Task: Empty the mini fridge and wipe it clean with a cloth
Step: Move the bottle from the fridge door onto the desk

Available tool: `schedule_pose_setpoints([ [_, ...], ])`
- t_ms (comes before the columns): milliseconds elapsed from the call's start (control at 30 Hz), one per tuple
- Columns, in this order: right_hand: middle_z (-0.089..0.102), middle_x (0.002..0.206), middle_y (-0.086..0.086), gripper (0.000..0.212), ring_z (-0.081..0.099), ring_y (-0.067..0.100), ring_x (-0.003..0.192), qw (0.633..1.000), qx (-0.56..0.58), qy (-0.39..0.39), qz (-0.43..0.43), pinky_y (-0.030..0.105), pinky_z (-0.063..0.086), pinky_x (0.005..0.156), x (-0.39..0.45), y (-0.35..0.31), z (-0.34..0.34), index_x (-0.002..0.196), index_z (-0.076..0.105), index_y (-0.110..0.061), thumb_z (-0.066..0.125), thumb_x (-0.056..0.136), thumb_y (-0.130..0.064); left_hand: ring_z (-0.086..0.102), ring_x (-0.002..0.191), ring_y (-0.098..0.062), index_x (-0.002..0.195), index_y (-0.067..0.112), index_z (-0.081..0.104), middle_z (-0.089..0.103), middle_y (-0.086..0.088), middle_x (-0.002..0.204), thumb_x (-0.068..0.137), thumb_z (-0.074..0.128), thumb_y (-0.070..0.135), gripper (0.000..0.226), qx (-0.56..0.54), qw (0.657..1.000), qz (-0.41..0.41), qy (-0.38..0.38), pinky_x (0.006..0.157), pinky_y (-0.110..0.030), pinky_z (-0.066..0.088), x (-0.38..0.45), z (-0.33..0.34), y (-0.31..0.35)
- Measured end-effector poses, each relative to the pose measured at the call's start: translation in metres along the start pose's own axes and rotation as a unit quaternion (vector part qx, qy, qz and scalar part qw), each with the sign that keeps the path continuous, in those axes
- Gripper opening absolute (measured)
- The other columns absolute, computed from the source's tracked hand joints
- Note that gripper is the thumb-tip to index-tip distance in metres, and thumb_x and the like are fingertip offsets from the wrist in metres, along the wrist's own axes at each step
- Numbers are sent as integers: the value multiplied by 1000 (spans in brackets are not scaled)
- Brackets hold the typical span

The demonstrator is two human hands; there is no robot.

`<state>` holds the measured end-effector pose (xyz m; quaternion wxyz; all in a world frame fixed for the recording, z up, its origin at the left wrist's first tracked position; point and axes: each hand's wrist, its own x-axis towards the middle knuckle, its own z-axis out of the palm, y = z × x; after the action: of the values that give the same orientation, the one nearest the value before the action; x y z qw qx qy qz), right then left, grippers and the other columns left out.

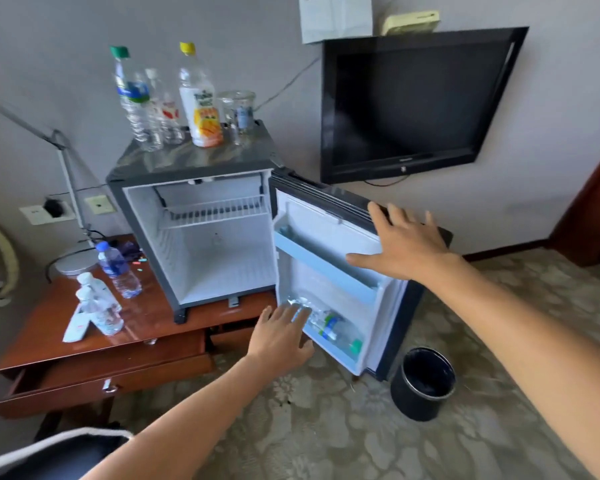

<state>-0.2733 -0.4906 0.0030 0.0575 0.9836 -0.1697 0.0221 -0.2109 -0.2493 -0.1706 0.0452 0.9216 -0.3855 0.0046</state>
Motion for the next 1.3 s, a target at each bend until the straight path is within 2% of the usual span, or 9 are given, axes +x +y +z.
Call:
schedule_pose_setpoints([
  [233, 9, 168, 13, 124, 23, 37, 150, 999, -21, 6, 36, 66, 11, 119, -6, -26, 4, 160, -3, -24, 21, 67, -102, 15, 154, -40, 160, 29, 18, 18, -11, 166, 100, 60, 32, 74, 122, 979, 116, -116, 124, -58, 16, 71, 84, 12],
  [467, 3, 169, 11, 125, 20, 38, 151, 998, -33, -6, 48, 67, 9, 119, -8, -26, 5, 160, -10, -25, 19, 66, -103, 38, 138, -48, 152, 23, 30, 36, -23, 153, 94, 71, 25, 71, 166, 967, 178, -78, 117, -63, 29, 93, 93, 16],
  [600, 4, 169, 11, 126, 22, 38, 150, 998, -44, -7, 51, 67, 13, 117, -10, -30, 3, 160, -11, -24, 19, 66, -104, 59, 117, -45, 130, 23, 46, 59, -18, 129, 61, 97, 34, 87, 133, 965, 219, -48, 102, -61, 50, 80, 73, -3],
  [700, 2, 169, 12, 130, 23, 39, 149, 998, -44, -18, 49, 66, 18, 115, -16, -38, -1, 159, -13, -21, 19, 64, -104, 62, 115, -44, 127, 23, 56, 62, -15, 123, 64, 95, 39, 76, 105, 969, 222, 27, 100, -61, 51, 54, 46, -27],
  [800, -8, 169, 11, 133, 17, 41, 150, 997, -34, -49, 42, 66, 19, 115, -26, -51, -10, 158, -17, -19, 17, 62, -106, 62, 115, -41, 129, 24, 61, 64, -13, 124, 70, 91, 39, 67, 92, 977, 178, 76, 100, -58, 52, 26, 23, -66],
  [900, -23, 166, 10, 131, -4, 43, 153, 995, 10, -95, 4, 65, 9, 119, -42, -74, -22, 157, -22, -20, 14, 63, -104, 62, 116, -36, 131, 26, 61, 63, -9, 125, 74, 87, 47, 66, 67, 987, 103, 100, 98, -54, 54, -4, 1, -117],
  [1067, -42, 158, 0, 125, -35, 32, 147, 964, 130, -213, -90, 53, -6, 125, -64, -124, -58, 157, -22, -27, 22, 66, -101, 67, 110, -32, 134, 26, 64, 64, -5, 126, 77, 86, 50, 65, 18, 981, -93, 167, 89, -46, 57, -47, -55, -180],
  [1167, -36, 159, -10, 116, -34, 21, 147, 937, 192, -248, -156, 48, -6, 125, -53, -145, -71, 158, -18, -34, 29, 73, -97, 66, 114, -33, 141, 26, 59, 65, -8, 132, 83, 80, 55, 68, 9, 964, -171, 205, 88, -48, 58, -68, -90, -199],
  [1300, -23, 167, -6, 100, -36, 20, 147, 928, 187, -178, -267, 48, -16, 122, -23, -184, -62, 160, -9, -36, 28, 83, -90, 69, 106, -34, 140, 30, 58, 66, -4, 131, 78, 85, 50, 71, -44, 924, -257, 280, 75, -45, 58, -95, -130, -209],
])
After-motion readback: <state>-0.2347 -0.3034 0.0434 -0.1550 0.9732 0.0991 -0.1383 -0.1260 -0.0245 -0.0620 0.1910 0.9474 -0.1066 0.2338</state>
